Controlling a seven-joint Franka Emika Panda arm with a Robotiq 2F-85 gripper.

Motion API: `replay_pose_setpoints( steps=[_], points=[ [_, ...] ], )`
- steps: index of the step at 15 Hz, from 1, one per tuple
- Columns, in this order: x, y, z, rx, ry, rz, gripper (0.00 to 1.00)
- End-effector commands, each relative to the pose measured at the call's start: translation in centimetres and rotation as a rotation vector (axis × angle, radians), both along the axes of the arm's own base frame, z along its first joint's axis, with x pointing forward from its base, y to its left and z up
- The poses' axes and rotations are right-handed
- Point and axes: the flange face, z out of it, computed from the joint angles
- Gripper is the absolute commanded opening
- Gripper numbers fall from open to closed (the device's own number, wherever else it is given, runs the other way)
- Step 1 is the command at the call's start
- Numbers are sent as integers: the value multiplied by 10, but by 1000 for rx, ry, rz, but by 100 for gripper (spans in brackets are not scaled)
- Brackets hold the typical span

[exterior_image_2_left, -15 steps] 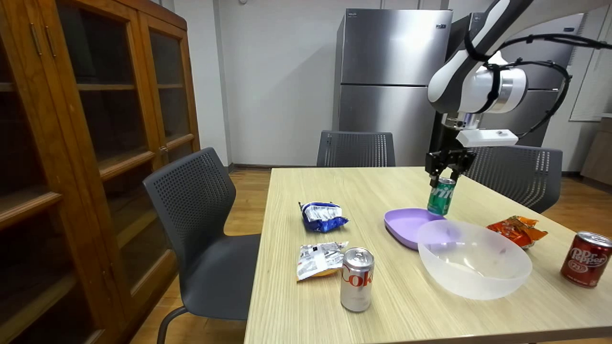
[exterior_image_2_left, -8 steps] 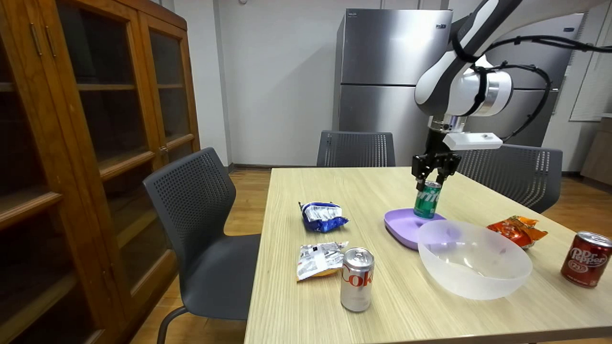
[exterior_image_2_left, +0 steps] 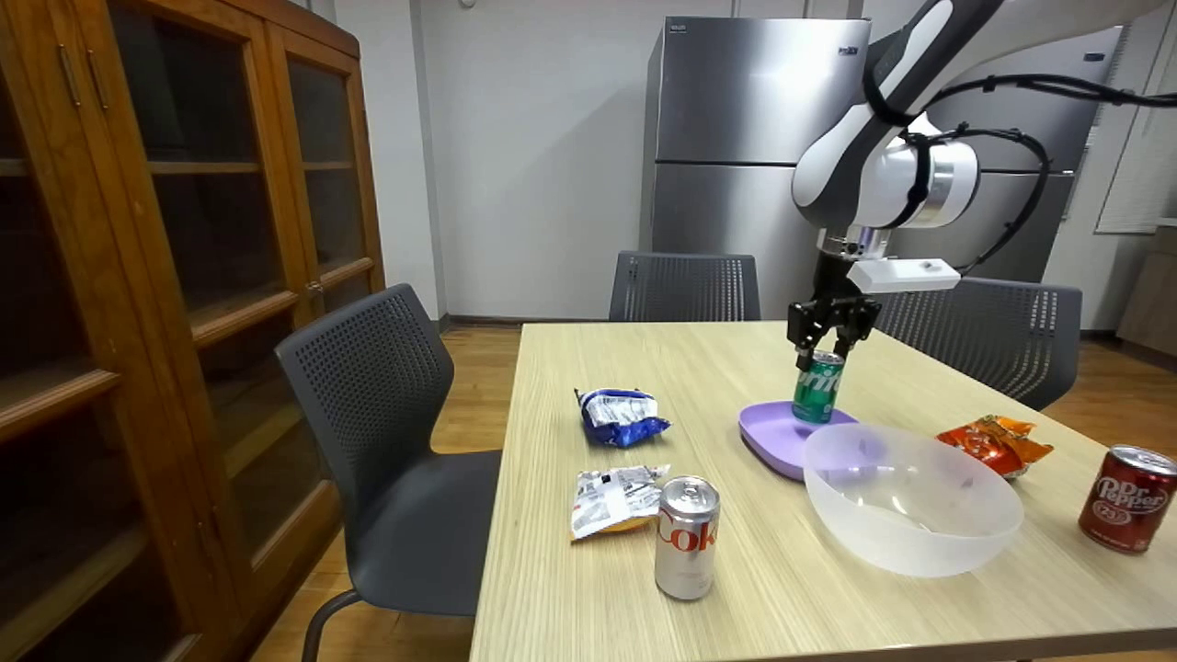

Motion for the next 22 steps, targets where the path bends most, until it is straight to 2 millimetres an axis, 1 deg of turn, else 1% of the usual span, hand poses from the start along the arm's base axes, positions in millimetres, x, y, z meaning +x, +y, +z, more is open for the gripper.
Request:
replay_pose_setpoints(
  steps=[1, 8, 9, 10, 12, 17, 22],
  points=[
    [5, 3, 3, -19, -10, 17, 38],
    [9, 1, -5, -29, -10, 22, 38],
    [10, 1, -6, -31, -11, 22, 88],
    [10, 1, -5, -29, -12, 22, 90],
    [10, 0, 0, -27, -18, 19, 100],
    [8, -6, 21, -11, -36, 3, 100],
    [0, -19, 43, -14, -61, -35, 100]
  ],
)
